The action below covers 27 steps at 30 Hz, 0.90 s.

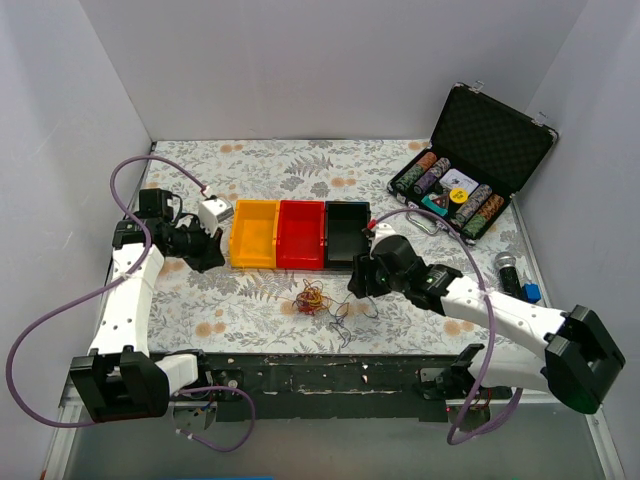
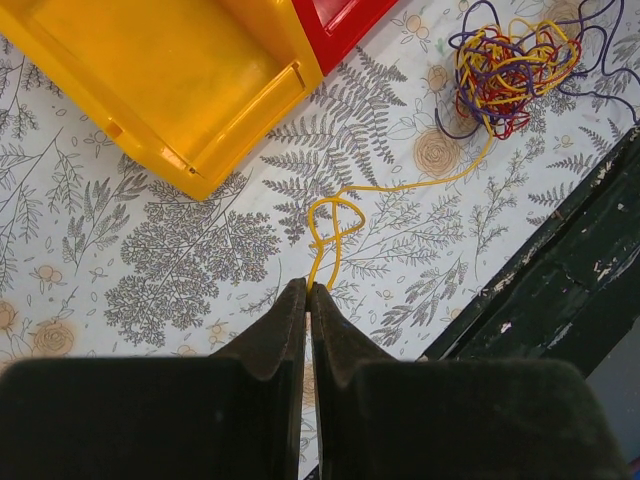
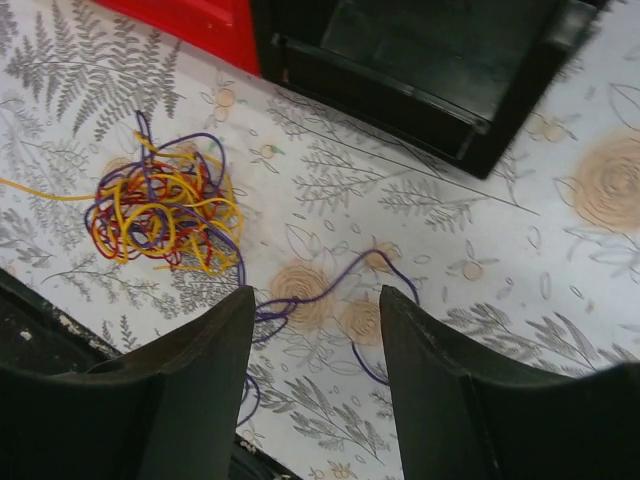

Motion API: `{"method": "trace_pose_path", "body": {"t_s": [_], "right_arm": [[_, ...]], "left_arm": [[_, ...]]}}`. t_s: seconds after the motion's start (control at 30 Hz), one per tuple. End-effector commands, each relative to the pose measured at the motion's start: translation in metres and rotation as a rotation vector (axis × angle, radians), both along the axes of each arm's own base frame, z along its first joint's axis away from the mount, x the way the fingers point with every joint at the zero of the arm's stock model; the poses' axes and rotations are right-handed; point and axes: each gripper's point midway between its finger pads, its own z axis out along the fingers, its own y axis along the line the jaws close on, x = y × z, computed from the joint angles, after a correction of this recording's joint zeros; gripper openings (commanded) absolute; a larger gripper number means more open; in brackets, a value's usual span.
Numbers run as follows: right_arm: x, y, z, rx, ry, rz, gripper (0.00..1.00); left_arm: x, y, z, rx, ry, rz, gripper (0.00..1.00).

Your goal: Untangle the cables

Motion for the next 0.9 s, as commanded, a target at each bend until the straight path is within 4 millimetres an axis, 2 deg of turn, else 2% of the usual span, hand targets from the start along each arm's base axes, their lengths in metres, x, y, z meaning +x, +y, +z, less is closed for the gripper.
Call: {"method": "trace_pose_path", "body": {"t_s": [0.0, 0.13, 0.23, 0.3, 0.37, 0.43, 0.5, 0.67, 0.77, 0.87], "right_arm": [[0.007, 0.054, 0.037, 0.179, -0.038, 0.15, 0.61], [0.0, 0.064, 0.024, 0.244, 0.043, 0.132, 0.61], [-0.001, 0.056, 0.011, 0.213, 0.093, 0.065, 0.61], [0.003, 0.042, 0.023, 0.179, 0.036, 0.005, 0.63], [0.0, 0.035, 0.046, 0.232, -0.034, 0.005, 0.65], [-0.011, 0.034, 0.06, 0.27, -0.064, 0.056, 0.67], [-0.026, 0.036, 0.061, 0.256, -0.055, 0.112, 0.68], [-0.067, 0.044, 0.01, 0.103, 0.03, 0.226, 0.7], [-0.076, 0.046, -0.018, 0.002, 0.037, 0.231, 0.7], [-0.076, 0.046, -0.035, -0.082, 0.024, 0.218, 0.7]], "left_arm": [[0.007, -0.002, 0.0, -0.005, -0.024, 0.002, 0.02], [0.01, -0.003, -0.003, -0.011, -0.024, 0.004, 0.02], [0.011, -0.006, -0.004, -0.018, -0.019, 0.003, 0.02], [0.012, -0.006, -0.004, -0.02, -0.019, 0.004, 0.02], [0.012, -0.007, -0.004, -0.02, -0.022, 0.006, 0.02], [0.013, -0.007, -0.005, -0.016, -0.024, 0.007, 0.02], [0.012, -0.006, -0.007, -0.011, -0.019, 0.01, 0.02], [0.012, -0.006, -0.008, -0.017, -0.018, 0.018, 0.02], [0.011, -0.008, -0.007, -0.023, -0.013, 0.019, 0.02], [0.01, -0.007, -0.004, -0.017, -0.019, 0.021, 0.02]]}}
